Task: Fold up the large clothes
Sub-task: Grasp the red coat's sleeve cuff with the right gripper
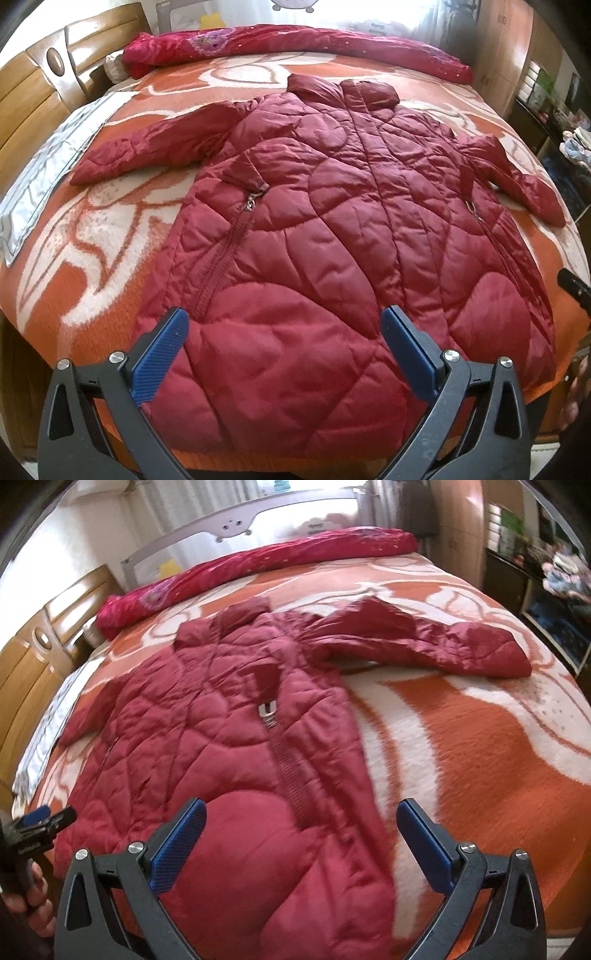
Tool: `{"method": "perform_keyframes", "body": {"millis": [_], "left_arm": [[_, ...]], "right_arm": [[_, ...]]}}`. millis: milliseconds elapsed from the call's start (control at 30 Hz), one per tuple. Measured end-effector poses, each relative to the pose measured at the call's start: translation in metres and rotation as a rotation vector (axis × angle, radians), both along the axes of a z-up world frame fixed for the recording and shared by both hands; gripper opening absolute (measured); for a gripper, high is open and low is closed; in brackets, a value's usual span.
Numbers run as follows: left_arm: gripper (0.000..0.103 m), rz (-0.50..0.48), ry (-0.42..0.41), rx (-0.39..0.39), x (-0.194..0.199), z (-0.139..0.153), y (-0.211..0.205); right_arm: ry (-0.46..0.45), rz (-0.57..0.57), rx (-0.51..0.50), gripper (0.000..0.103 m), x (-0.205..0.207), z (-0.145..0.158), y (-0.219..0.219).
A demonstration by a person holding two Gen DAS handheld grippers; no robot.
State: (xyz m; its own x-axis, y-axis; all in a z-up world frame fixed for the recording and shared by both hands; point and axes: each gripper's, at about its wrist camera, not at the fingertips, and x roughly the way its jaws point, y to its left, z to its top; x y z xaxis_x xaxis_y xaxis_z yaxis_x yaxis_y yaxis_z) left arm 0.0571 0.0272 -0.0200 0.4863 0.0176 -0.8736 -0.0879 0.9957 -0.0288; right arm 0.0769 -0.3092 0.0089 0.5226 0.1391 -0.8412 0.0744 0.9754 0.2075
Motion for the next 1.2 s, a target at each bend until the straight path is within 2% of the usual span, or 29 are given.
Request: {"method": "perform_keyframes", "body": {"millis": [200,300,533,633,800,933,1033,1067,1200], "left_arm": [[0.103,0.02,-0.033,-0.002,0.022,0.005,0.006],[0.103,0.023,-0.028,0.0,0.033,0.006,0.007],[0.103,0.023,-0.001,0.024,0.053,0.001,0.005],[0.103,0.02,0.017,0.029,0.06,-0.003,0.003],[0.103,0.009,0.05,0.039,0.071,-0.011,-0.002],[0.103,0.003,0.068,0.041,0.079,-0.017,-0.005],[0.103,0.0,0.078,0.04,0.086,-0.02,-0.007],[0.103,-0.001,0.079,0.04,0.088,-0.021,-0.008],[0.103,-0.008,0.088,0.037,0.095,-0.025,-0.012]], "right_arm": [[0.012,-0.098,0.016,0.103,0.025,-0.007,-0.05],[0.002,-0.143,-0.005,0.103,0.037,-0.009,-0.073],[-0.021,-0.309,0.021,0.101,0.083,-0.028,-0.158],[-0.017,-0.4,0.023,0.093,0.102,-0.042,-0.194],[-0.006,-0.514,0.082,0.082,0.126,-0.066,-0.24],[0.015,-0.614,0.126,0.078,0.139,-0.089,-0.274],[0.004,-0.668,0.173,0.069,0.144,-0.101,-0.294],[-0.012,-0.674,0.179,0.062,0.145,-0.101,-0.298],[-0.028,-0.663,0.186,0.025,0.156,-0.103,-0.302]]}}
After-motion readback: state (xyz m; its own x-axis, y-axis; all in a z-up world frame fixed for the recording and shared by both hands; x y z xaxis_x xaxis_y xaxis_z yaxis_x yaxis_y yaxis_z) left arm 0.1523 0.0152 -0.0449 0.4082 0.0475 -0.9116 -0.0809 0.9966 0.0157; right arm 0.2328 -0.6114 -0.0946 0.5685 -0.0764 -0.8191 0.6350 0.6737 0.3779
